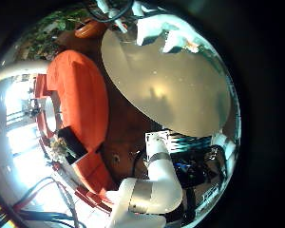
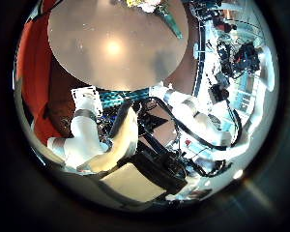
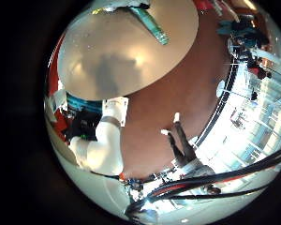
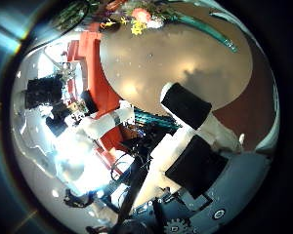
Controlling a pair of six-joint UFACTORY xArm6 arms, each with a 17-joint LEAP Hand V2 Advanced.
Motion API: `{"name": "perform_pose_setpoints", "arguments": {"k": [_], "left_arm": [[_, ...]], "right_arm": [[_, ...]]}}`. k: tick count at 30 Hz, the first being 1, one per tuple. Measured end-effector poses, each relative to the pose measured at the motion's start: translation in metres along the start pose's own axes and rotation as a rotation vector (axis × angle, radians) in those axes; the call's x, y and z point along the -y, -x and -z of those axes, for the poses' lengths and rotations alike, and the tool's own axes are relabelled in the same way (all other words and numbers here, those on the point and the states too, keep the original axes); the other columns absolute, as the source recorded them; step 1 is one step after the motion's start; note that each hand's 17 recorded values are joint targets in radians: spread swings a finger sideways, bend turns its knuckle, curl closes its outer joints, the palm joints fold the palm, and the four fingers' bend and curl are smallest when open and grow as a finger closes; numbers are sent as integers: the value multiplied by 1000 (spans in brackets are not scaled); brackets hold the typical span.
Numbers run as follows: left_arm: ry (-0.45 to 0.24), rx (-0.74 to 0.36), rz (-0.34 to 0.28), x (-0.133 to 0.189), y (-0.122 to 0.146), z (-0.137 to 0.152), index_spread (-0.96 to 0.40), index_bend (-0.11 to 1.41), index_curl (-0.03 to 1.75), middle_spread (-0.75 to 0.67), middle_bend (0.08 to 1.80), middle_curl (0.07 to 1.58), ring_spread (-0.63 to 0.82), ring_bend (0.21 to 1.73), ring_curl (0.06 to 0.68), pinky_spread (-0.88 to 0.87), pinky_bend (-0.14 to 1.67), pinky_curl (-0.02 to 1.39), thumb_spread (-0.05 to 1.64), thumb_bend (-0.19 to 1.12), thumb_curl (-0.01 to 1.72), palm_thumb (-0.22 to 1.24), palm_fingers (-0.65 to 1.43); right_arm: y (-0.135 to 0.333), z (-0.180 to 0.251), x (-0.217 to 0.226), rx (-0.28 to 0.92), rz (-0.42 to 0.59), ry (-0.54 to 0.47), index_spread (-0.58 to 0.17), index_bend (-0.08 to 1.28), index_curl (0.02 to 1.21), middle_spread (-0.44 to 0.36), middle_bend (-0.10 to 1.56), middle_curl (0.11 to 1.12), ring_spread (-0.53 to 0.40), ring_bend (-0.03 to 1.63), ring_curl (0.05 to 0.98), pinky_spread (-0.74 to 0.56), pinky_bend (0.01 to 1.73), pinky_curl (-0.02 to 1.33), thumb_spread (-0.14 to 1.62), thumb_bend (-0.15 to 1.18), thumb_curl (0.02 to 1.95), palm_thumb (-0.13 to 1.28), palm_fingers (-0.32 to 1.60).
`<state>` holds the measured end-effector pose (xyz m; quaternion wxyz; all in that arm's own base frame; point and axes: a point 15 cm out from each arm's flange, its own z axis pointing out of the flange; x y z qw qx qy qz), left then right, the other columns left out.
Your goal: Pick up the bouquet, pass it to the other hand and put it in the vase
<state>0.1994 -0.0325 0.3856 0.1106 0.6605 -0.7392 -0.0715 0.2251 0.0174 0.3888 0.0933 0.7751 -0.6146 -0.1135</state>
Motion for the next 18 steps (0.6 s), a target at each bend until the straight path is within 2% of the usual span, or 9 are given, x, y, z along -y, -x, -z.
{"name": "perform_pose_setpoints", "arguments": {"k": [11,18], "left_arm": [[7,-13,-3,-4,-2,-1,-23,176,348,306,185,312,435,622,186,456,336,335,1182,-18,319,346,174],[14,2,-62,-5,-14,-3,-23,177,349,306,185,311,435,622,185,456,335,336,1182,-19,318,347,175]], "right_arm": [[-11,1,-2,-4,-15,-5,-448,189,406,-114,338,426,-153,636,179,333,498,1,1264,-15,336,560,558],[-30,-1,-6,23,-58,-3,-446,180,402,-121,339,427,-162,643,179,328,504,2,1264,-15,336,560,557]]}}
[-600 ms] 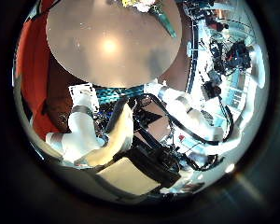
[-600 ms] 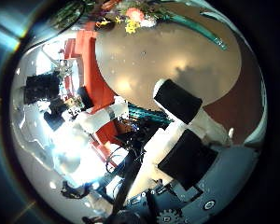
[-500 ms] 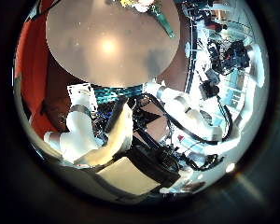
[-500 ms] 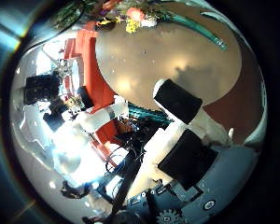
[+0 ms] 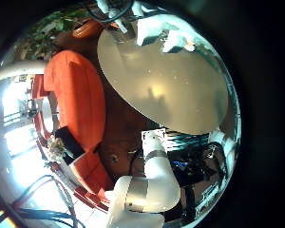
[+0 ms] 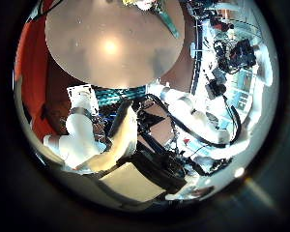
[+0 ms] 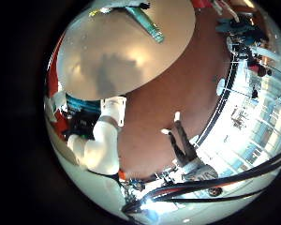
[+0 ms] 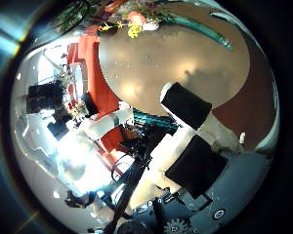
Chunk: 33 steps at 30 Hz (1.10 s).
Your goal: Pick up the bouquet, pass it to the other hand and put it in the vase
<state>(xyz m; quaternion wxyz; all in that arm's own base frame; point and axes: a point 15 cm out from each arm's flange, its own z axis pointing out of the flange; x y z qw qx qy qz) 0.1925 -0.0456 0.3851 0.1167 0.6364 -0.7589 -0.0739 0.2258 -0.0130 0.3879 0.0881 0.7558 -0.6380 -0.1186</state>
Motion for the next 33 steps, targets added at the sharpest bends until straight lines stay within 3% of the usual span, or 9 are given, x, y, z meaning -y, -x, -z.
{"name": "perform_pose_setpoints", "arguments": {"k": [4,11,19,26,33], "left_arm": [[15,13,-41,4,-8,-1,-24,178,352,309,184,310,435,621,185,456,333,336,1182,-19,318,347,176],[32,34,-158,12,-29,-1,-24,179,356,316,181,308,438,617,183,457,335,338,1176,-20,312,318,173],[9,53,-273,32,-33,12,-24,180,361,313,183,309,443,615,180,453,326,336,1177,-20,313,312,169],[23,47,-301,43,-33,9,-24,179,363,317,183,309,451,615,179,453,326,336,1180,-20,312,304,169],[9,8,-330,56,-49,10,-24,180,366,319,182,308,448,602,177,450,323,338,1182,-19,311,302,166]], "right_arm": [[-19,0,5,27,-48,-27,-416,116,356,-137,349,430,-208,782,214,294,564,6,1249,-43,320,473,601],[-61,2,28,39,-167,-113,-351,138,303,-157,415,458,-244,888,260,250,688,18,1162,-32,297,340,538],[-99,-7,60,93,-255,-88,-281,154,297,-127,419,466,-228,934,277,245,813,23,1099,-19,321,374,493],[-114,-27,108,149,-262,-78,-292,181,301,-131,463,481,-186,910,273,246,904,20,1061,-12,354,460,426],[-114,-54,147,168,-238,-52,-299,189,330,-128,418,469,-161,900,270,251,959,11,1049,-20,372,512,387]]}}
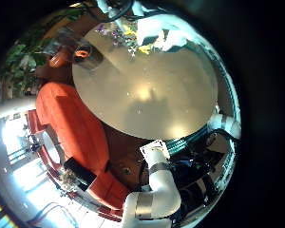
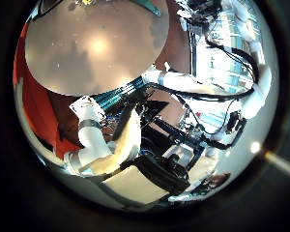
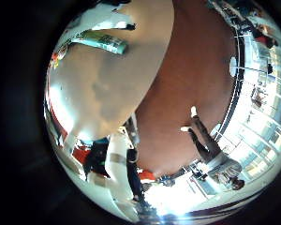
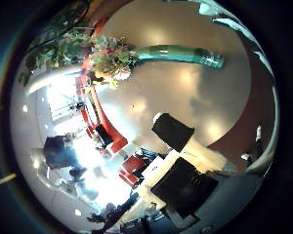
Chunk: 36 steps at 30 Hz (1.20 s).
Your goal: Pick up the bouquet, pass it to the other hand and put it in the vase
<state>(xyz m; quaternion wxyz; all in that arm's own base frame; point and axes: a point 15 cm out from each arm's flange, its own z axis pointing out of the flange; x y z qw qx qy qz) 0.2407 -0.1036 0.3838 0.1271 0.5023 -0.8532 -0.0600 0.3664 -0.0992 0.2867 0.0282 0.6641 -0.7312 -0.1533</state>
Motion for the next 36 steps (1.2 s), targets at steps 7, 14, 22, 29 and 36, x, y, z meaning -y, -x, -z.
{"name": "perform_pose_setpoints", "arguments": {"k": [7,14,22,29,36], "left_arm": [[16,2,-2,4,2,-1,-24,180,367,319,183,307,449,598,179,451,319,338,1182,-18,311,302,166],[15,3,1,4,3,1,-24,180,367,319,183,306,453,596,181,451,315,338,1183,-18,311,302,166],[29,2,12,4,5,-1,-24,180,368,319,181,306,456,595,183,452,313,341,1183,-18,311,302,165],[24,4,16,5,7,3,-24,180,368,319,182,306,456,594,185,461,312,342,1183,-18,311,302,165],[26,2,20,7,8,3,-24,182,368,326,181,305,456,592,186,464,310,343,1183,-18,311,302,166]], "right_arm": [[4,-34,26,-9,1,42,-295,186,352,-120,428,469,-151,900,267,235,918,-7,1037,-23,388,545,369],[3,-62,48,-20,-5,59,-269,167,350,-79,417,463,-119,915,271,235,936,-1,1029,-25,394,560,340],[6,-84,60,-21,-6,99,-259,182,352,-52,425,455,-96,925,269,223,927,-3,1028,-24,400,580,339],[7,-99,63,-21,-13,132,-271,214,375,-83,446,454,-116,917,260,212,879,-9,1021,-19,410,622,394],[0,-104,63,-75,-1,155,-318,257,413,-166,524,480,-218,981,275,95,825,-11,1001,-16,430,698,579]]}}
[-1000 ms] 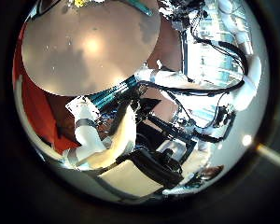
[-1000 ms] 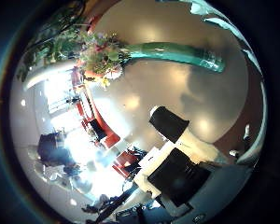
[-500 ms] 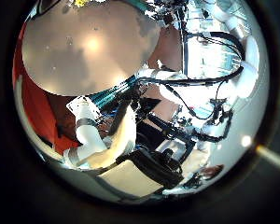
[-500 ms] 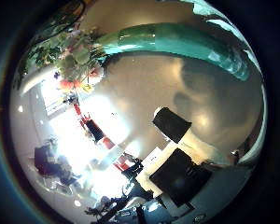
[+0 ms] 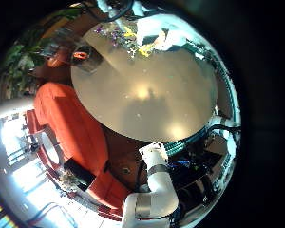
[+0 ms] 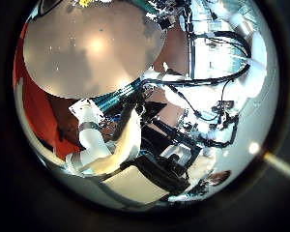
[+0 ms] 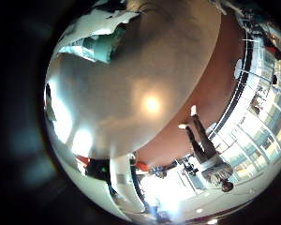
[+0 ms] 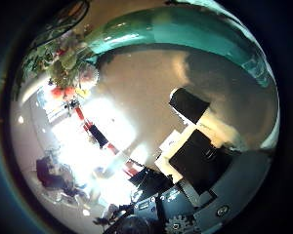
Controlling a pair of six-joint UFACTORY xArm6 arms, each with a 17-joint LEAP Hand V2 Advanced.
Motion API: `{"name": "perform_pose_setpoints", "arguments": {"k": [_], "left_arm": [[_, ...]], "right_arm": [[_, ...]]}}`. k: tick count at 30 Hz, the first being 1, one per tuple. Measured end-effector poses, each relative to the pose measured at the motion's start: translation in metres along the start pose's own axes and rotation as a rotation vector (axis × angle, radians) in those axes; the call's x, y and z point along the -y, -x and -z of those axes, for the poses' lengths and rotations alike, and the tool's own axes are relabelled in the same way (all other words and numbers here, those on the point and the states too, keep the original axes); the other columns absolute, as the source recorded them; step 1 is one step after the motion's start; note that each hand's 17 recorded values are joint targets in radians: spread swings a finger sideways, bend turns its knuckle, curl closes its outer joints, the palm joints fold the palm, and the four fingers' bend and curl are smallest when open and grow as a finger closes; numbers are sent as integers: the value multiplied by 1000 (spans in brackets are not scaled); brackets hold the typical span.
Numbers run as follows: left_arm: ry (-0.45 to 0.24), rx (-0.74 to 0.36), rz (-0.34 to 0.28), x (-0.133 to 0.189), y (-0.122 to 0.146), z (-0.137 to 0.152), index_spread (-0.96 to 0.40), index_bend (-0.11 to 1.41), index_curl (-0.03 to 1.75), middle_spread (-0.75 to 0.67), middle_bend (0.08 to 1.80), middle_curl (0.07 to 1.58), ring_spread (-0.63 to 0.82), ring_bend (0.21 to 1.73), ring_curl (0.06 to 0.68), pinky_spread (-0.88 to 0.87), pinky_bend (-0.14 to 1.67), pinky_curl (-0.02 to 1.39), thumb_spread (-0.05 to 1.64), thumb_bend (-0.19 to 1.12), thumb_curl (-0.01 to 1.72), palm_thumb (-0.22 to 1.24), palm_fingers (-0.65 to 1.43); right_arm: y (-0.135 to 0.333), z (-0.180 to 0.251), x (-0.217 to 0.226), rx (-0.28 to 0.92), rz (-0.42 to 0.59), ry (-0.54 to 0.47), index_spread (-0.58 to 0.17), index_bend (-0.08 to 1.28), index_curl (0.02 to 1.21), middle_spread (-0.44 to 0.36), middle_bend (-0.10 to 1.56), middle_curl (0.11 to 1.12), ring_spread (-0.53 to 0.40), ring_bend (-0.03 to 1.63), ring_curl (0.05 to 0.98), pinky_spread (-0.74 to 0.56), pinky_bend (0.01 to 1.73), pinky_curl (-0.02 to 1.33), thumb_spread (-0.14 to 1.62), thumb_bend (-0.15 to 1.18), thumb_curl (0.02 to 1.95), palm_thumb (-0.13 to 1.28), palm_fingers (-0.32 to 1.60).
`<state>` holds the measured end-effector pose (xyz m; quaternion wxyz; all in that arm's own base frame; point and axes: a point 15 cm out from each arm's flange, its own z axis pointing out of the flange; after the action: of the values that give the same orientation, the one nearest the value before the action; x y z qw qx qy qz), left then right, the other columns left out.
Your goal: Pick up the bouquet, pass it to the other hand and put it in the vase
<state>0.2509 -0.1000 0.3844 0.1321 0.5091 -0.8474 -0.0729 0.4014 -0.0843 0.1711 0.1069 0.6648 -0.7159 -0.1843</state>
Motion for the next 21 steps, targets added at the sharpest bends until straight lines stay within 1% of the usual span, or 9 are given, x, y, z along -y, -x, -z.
{"name": "perform_pose_setpoints", "arguments": {"k": [1,2,6,8,9,13,15,17,21], "left_arm": [[0,0,0,0,0,0,-24,182,368,327,181,305,456,592,186,459,309,344,1183,-18,311,302,166],[0,0,0,1,0,1,-24,182,368,327,181,305,456,591,186,458,309,344,1183,-18,311,302,166],[3,-1,-1,2,0,1,-24,182,368,328,181,305,458,588,186,455,309,345,1183,-18,311,302,166],[2,0,-3,3,0,2,-24,184,370,328,180,304,458,587,185,455,308,345,1183,-18,311,302,167],[2,0,-4,3,0,2,-24,183,370,328,180,304,458,586,185,454,308,345,1183,-18,311,302,167],[3,0,-6,4,0,2,-24,183,371,328,180,304,459,586,184,454,307,346,1183,-18,311,302,167],[5,0,-6,4,0,1,-24,182,372,328,180,304,459,586,184,454,307,346,1183,-18,311,302,167],[6,0,-8,3,0,1,-24,182,372,328,180,303,459,585,184,454,306,346,1183,-18,311,302,168],[6,0,-10,3,0,1,-24,182,372,328,180,303,459,585,184,453,306,347,1183,-18,311,302,168]], "right_arm": [[-2,0,0,-16,1,3,-337,251,415,-186,551,490,-243,1000,279,28,860,-3,995,-17,433,714,669],[-4,0,0,-28,3,5,-345,252,419,-194,557,494,-255,1009,282,2,874,-2,994,-17,435,719,699],[-2,0,0,-44,8,5,-418,266,451,-263,632,539,-310,1064,318,-273,1034,38,970,-11,455,787,1052],[-1,1,0,-46,9,5,-443,343,506,-272,723,583,-301,1083,349,-373,1081,78,959,-7,466,829,1250],[0,2,0,-50,12,2,-452,393,535,-272,755,601,-293,1103,366,-399,1103,97,953,-10,470,841,1290],[-3,8,0,-82,8,-15,-465,572,643,-262,881,667,-262,1181,417,-398,1211,173,935,-8,493,894,1343],[-5,15,2,-96,3,-42,-465,671,707,-260,956,710,-248,1231,447,-372,1286,217,925,-9,505,919,1305],[-5,25,5,-102,1,-82,-459,782,784,-258,1033,761,-240,1296,485,-332,1375,270,908,-8,525,956,1255],[-8,47,13,-114,-4,-188,-427,910,875,-238,1141,822,-227,1370,534,-282,1453,331,880,-7,556,1011,1203]]}}
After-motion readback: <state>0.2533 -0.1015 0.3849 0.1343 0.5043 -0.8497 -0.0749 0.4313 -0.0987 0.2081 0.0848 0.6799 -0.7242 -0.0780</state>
